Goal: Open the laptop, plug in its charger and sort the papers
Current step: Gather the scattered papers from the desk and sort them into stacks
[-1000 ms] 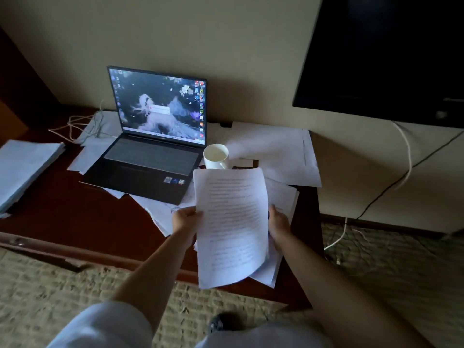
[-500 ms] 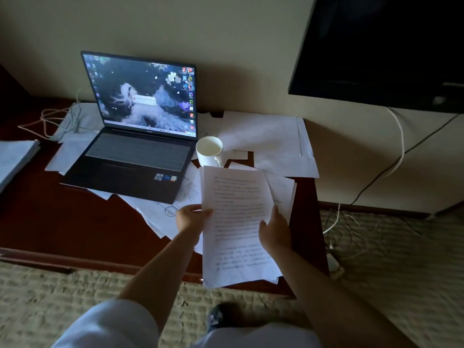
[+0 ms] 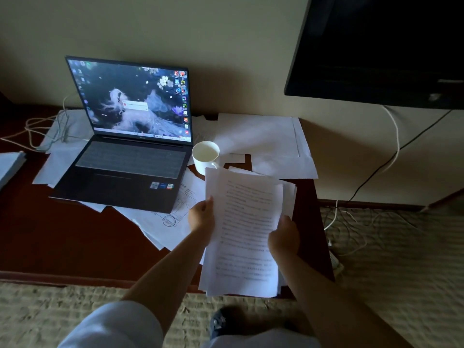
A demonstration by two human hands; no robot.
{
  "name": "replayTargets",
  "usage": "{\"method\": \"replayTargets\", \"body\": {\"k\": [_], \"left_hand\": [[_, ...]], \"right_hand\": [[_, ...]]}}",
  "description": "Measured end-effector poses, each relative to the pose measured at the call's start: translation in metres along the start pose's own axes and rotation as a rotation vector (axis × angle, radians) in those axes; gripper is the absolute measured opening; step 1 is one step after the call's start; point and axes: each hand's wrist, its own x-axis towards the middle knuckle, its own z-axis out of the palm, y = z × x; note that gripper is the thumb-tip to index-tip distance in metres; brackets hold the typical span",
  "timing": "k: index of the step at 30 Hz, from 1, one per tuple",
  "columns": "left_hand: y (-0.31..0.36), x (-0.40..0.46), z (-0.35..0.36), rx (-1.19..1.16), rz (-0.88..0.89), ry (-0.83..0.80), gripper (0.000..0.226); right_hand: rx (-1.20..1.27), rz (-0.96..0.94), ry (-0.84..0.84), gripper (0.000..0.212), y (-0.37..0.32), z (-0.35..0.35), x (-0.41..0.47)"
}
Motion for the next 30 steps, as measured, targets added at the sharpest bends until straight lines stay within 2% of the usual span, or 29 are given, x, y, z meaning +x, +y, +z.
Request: {"method": "replayTargets", "body": {"k": [3, 7, 11, 18, 21, 24, 27, 30], "left_hand": [[0.000, 0.010, 0.002, 0.056, 0.020, -0.004, 0.037], [0.005, 0.022, -0.001, 0.182, 0.088, -0.041, 0.031], [0.011, 0.034, 0.000, 0.272, 0.114, -0.097, 0.030], [0.019, 0.047, 0.013, 0.326, 0.133, -0.092, 0.024], [0.017, 0.046, 0.015, 0.285, 0.121, -0.062, 0.026], [0.018, 0.045, 0.009, 0.360, 0.253, -0.022, 0.026], [0.015, 0.047, -0.009, 0.484, 0.362, -0.010, 0.025], [0.012, 0.051, -0.035, 0.440, 0.303, -0.021, 0.024]], "right_hand": [[0.021, 0.023, 0.117, 0.024, 0.005, -0.008, 0.006], [0.192, 0.244, 0.255, 0.036, 0.018, -0.037, 0.019], [0.332, 0.361, 0.179, 0.041, 0.027, -0.041, 0.024], [0.372, 0.345, 0.101, 0.035, 0.000, -0.013, 0.017], [0.336, 0.349, 0.129, 0.036, 0.001, -0.012, 0.016], [0.233, 0.370, 0.210, 0.039, 0.011, -0.026, 0.025], [0.135, 0.372, 0.211, 0.039, 0.019, -0.040, 0.040], [0.027, 0.347, 0.163, 0.039, 0.013, -0.051, 0.052]]}}
